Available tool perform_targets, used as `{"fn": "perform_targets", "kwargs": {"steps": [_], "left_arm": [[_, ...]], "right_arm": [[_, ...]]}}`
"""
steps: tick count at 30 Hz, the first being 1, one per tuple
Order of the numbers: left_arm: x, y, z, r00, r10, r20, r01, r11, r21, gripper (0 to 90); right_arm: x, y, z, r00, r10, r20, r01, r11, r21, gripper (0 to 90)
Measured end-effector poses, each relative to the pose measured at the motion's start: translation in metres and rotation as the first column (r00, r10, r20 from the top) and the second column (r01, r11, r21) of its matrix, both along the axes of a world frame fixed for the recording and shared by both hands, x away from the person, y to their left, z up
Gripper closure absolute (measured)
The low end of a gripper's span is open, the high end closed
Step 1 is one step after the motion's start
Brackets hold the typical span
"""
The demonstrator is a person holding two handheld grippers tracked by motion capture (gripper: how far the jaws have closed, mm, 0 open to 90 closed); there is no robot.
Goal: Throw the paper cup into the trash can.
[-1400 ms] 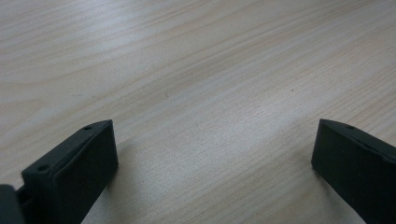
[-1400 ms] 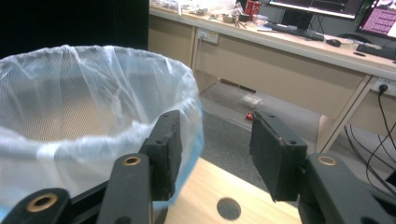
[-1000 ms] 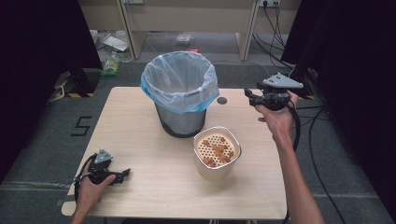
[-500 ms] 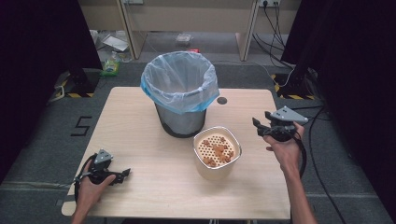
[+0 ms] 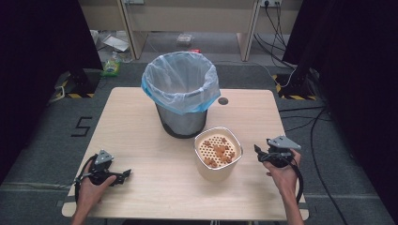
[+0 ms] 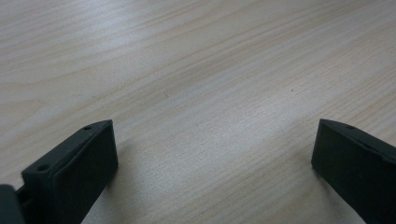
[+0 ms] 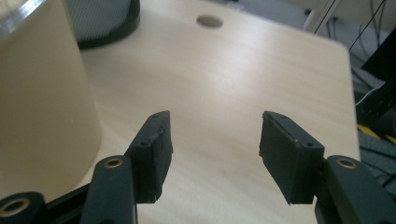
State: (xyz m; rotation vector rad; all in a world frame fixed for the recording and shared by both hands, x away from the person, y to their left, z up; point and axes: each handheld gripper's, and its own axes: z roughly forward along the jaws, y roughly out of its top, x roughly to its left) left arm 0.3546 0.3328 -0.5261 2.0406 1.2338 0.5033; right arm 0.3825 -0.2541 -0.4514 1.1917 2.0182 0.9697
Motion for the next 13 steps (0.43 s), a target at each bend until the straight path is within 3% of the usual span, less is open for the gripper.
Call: {"fn": "perform_targets", "kwargs": {"steps": [13], "left_arm": [[0.000,0.000,0.000,1.0000,0.000,0.000,0.000,1.0000,0.000,0.0]], "right_arm": [[-0.004,0.004,-0.034,0.9932,-0.004,-0.116,0.004,1.000,0.004,39.4]]}}
